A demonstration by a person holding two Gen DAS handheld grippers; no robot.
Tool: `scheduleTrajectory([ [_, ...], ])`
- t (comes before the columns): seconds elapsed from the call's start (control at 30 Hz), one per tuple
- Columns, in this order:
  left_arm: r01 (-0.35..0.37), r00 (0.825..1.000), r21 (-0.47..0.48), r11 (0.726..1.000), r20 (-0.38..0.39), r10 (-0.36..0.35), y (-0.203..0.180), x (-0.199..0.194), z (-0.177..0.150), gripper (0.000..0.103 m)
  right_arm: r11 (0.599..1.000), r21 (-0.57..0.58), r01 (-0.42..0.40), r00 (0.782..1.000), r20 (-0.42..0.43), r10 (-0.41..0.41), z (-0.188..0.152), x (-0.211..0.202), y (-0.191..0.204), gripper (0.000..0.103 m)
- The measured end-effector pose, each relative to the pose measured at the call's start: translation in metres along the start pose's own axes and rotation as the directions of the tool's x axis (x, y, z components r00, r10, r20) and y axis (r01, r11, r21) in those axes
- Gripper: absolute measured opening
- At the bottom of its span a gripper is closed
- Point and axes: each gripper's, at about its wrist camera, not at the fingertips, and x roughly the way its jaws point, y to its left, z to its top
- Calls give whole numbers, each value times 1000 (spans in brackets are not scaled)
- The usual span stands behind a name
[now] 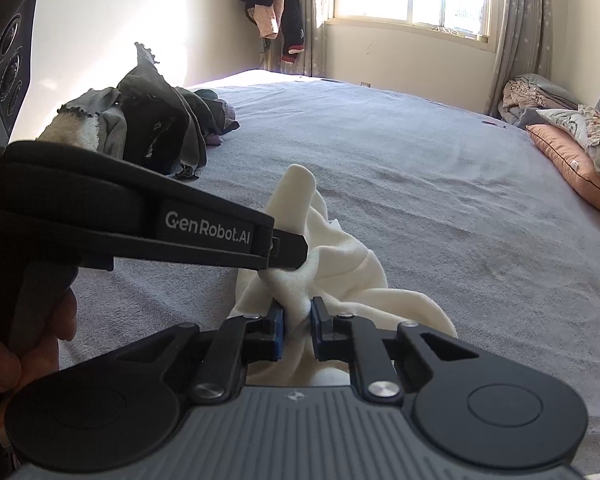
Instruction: Fold clothes
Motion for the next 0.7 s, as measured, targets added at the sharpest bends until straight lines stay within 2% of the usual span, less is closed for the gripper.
scheduleTrajectory([
  [0.2,9,1000,10,1000,19,-9,-3,-5,1,12,1000,2,7,1000,12,-7,-1,-2,-3,14],
  [0.27,28,999,-14,999,36,-28,0,-9,3,21,1000,9,13,1000,17,-13,0,-3,-6,13],
  [0.33,48,997,-43,998,59,-45,4,-14,4,40,1000,21,22,999,26,-22,2,-5,-11,13],
  [0.37,55,996,-59,997,68,-51,7,-16,5,42,999,30,28,999,32,-29,3,-6,-15,13],
  [0.47,66,995,-110,992,77,-58,19,-17,7,44,996,74,47,997,50,-50,7,-11,-30,13],
  [0.57,81,996,-151,985,50,-75,27,-10,6,45,989,132,65,995,67,-75,12,-17,-51,12],
  [0.7,167,985,-203,965,-4,-171,29,6,1,45,979,186,84,992,80,-100,15,-22,-73,12],
])
